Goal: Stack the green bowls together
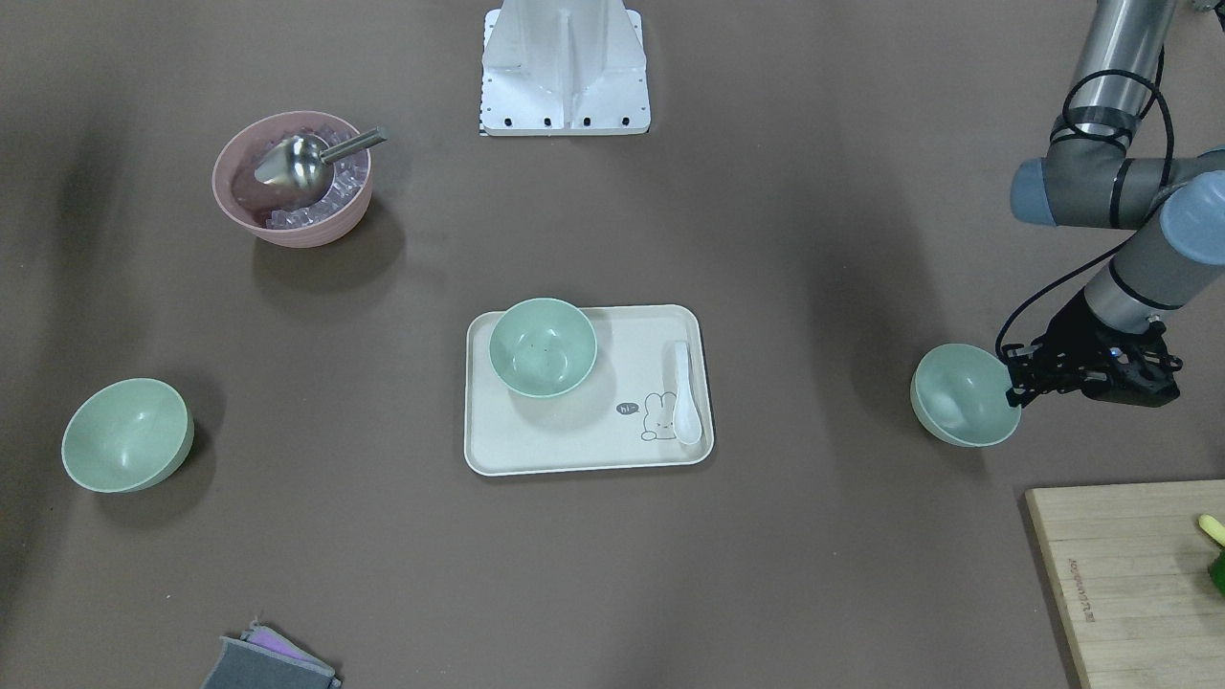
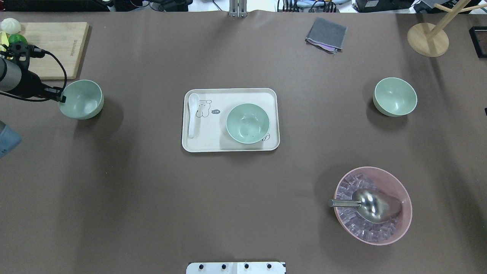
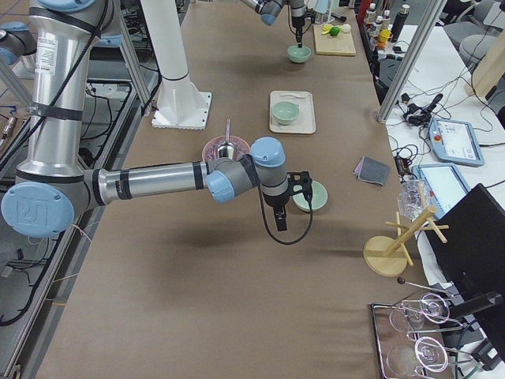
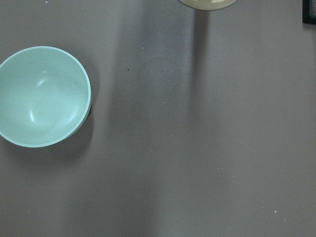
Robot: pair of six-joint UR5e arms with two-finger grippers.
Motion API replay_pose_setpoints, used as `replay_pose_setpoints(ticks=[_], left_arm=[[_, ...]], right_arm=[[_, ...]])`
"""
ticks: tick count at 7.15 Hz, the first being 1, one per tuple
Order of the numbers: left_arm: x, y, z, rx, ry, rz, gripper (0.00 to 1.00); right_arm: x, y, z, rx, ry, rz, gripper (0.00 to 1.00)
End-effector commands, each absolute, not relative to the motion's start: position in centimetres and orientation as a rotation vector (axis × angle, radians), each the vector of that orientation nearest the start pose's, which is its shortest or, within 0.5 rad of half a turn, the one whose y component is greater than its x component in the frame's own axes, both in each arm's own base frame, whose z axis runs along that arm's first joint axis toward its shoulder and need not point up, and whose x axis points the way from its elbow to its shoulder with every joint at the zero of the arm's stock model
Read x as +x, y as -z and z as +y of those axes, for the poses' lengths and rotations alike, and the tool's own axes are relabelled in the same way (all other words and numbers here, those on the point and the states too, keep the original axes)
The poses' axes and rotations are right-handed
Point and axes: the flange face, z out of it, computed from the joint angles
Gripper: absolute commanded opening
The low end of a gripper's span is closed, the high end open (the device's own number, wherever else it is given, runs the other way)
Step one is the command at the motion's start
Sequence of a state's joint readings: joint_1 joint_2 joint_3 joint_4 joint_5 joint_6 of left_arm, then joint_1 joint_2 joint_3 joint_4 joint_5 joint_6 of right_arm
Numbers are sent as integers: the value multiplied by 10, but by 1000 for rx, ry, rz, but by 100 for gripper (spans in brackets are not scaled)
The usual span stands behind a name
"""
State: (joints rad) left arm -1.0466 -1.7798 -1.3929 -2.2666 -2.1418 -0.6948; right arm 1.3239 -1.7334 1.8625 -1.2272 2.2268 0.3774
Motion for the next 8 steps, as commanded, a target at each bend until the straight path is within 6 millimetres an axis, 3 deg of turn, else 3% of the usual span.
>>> replay_pose_setpoints(ticks=[1, 2, 4, 6, 7, 8], left_arm=[[236, -564, -567, 268, -56, 847, 0], [238, -550, -568, 282, -64, 866, 0], [240, -493, -562, 288, -92, 945, 0], [255, -400, -562, 235, 4, 966, 0], [299, -369, -552, 223, 34, 961, 0], [359, -324, -540, 211, 48, 952, 0]], right_arm=[[-38, -556, -449, 237, 32, -752, 100], [-38, -556, -449, 237, 32, -752, 100], [-39, -556, -448, 242, 46, -754, 100], [-38, -558, -446, 243, 43, -755, 100], [-38, -558, -446, 245, 47, -755, 100], [-38, -559, -446, 243, 47, -753, 100]])
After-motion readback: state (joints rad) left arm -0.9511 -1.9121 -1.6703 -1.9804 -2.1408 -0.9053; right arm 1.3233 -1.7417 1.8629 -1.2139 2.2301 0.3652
